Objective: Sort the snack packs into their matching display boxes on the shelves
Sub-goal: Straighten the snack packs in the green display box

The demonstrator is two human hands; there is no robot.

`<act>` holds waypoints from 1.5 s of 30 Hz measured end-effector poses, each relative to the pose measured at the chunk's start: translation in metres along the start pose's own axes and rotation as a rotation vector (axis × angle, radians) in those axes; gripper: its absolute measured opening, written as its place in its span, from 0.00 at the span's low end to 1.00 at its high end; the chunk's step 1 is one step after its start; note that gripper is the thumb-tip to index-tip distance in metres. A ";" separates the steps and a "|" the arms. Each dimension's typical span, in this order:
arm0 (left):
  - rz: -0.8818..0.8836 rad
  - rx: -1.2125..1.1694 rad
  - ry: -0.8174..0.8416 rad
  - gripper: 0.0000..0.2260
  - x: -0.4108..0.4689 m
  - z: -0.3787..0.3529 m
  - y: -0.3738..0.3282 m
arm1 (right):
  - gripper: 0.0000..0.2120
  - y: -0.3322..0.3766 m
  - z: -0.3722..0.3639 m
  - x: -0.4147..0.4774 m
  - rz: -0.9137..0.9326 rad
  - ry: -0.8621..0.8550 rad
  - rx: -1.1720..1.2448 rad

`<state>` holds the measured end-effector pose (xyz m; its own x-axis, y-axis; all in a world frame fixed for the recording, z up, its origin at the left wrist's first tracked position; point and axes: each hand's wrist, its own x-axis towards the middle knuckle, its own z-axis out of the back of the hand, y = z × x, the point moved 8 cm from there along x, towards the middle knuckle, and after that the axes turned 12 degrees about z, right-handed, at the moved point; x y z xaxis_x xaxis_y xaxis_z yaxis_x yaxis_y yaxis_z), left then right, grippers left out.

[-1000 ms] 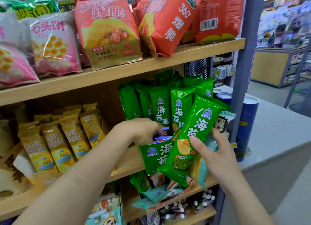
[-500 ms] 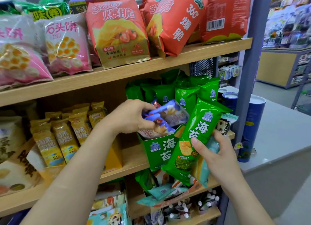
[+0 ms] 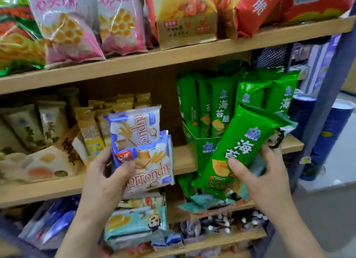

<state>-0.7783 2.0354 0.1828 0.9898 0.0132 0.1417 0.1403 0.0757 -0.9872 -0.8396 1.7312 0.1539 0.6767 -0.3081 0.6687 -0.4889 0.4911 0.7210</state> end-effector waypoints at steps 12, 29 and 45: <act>0.529 -0.272 0.057 0.16 -0.057 0.034 0.129 | 0.29 -0.003 -0.097 -0.082 -0.116 0.254 0.204; 0.687 -0.330 -0.022 0.18 -0.071 0.142 0.187 | 0.16 -0.003 -0.250 -0.152 -0.577 0.646 0.409; 0.626 0.283 -0.297 0.16 0.057 0.289 0.278 | 0.08 0.002 -0.347 -0.193 -0.841 0.540 0.425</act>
<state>-0.6893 2.3452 -0.0622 0.8289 0.4037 -0.3873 -0.4984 0.2187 -0.8389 -0.7804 2.0740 -0.0372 0.9861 0.0365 -0.1621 0.1642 -0.0640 0.9844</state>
